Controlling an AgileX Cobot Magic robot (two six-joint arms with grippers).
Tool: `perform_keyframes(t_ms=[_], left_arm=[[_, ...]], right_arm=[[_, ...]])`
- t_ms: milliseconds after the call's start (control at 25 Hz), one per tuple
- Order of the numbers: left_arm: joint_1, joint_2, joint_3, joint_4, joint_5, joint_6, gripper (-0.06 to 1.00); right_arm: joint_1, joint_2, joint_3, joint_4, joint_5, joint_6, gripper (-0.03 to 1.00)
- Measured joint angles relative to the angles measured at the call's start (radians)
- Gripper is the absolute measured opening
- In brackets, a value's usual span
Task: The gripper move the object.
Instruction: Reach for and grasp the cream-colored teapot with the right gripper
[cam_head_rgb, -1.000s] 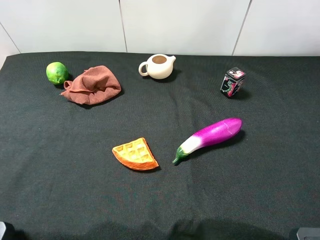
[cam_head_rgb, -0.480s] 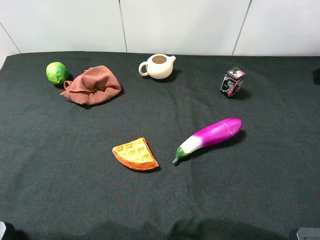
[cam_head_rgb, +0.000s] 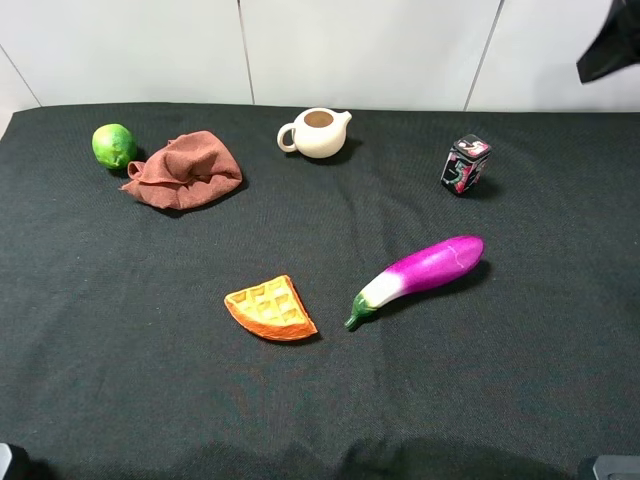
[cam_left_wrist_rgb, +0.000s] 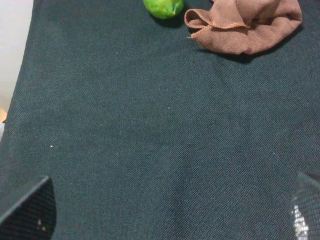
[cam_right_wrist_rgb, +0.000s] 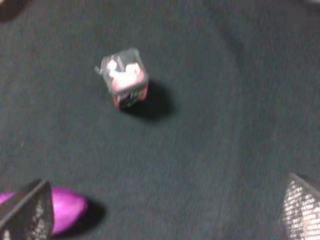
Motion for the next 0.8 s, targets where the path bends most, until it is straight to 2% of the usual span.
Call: perform_keyframes(t_ms=[800], left_arm=[[0.0,0.0,0.0,0.0,0.001,0.0,0.99]], right_arm=[[0.0,0.477,-0.506,0.031,0.129,-0.11,0.69]])
